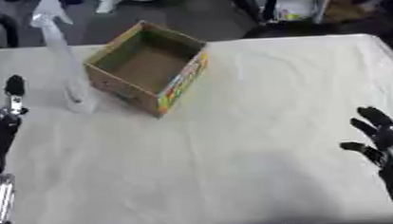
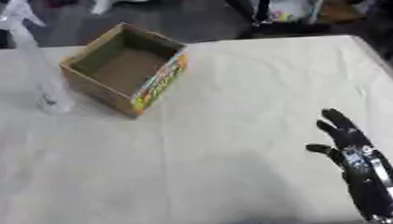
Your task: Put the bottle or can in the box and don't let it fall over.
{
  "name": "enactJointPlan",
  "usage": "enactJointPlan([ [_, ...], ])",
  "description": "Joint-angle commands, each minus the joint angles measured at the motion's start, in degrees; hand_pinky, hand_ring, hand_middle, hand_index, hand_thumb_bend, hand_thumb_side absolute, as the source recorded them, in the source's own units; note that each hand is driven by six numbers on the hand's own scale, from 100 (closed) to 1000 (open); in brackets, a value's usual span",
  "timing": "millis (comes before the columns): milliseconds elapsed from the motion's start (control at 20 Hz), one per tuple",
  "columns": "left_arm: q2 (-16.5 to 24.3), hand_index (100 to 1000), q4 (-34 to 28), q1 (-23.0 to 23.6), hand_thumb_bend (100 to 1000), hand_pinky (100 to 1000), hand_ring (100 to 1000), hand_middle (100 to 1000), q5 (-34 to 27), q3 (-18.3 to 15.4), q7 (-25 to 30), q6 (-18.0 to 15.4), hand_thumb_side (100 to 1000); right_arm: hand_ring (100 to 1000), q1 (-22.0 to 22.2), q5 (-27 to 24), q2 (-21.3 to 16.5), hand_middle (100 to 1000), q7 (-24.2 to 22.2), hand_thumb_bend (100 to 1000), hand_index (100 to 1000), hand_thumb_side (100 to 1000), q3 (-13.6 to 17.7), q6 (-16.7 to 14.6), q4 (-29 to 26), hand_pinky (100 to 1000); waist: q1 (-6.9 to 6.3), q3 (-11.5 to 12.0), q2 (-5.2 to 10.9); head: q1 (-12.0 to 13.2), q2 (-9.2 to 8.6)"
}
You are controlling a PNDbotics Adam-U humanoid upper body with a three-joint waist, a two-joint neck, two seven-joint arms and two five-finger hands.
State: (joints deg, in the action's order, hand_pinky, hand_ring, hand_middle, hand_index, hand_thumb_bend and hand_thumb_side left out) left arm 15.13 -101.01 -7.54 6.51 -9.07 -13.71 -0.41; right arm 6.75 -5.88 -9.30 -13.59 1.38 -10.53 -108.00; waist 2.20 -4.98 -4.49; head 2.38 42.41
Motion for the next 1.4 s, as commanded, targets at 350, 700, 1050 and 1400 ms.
enactJointPlan([
  [350, 1.65, 954, -0.38, -0.83, 462, 528, 1000, 938, -0.49, -0.55, -0.85, -0.04, 683, 1000, -0.35, -0.07, -0.87, 1000, -0.08, 100, 1000, 813, 0.32, -0.06, -0.62, 743, -0.11, -0.02, 0.77, -0.27, -0.66],
  [700, 5.3, 934, 1.61, -3.21, 474, 529, 1000, 941, -1.31, -0.1, -2.14, 1.39, 675, 1000, -0.26, -0.02, -0.95, 1000, -0.1, 100, 1000, 814, 0.28, 0.01, -0.48, 742, -0.18, -0.35, 0.66, -0.46, -0.71],
  [1050, 11.99, 927, 10.1, -10.9, 475, 528, 1000, 945, -3.52, 1.29, -2.52, 3.75, 667, 1000, -0.21, -0.09, -1.03, 1000, -0.25, 100, 1000, 815, 0.12, 0.1, -0.37, 743, -0.34, -1.14, 0.86, -0.52, -0.54],
  [1400, 15.22, 925, 21.32, -20.08, 474, 526, 1000, 948, -5.33, 3.59, -1.26, 5.66, 669, 1000, -0.09, -0.21, -1.13, 1000, -0.44, 100, 1000, 816, -0.09, 0.14, -0.29, 743, -0.4, -2.03, 1.03, -0.58, -0.16],
])
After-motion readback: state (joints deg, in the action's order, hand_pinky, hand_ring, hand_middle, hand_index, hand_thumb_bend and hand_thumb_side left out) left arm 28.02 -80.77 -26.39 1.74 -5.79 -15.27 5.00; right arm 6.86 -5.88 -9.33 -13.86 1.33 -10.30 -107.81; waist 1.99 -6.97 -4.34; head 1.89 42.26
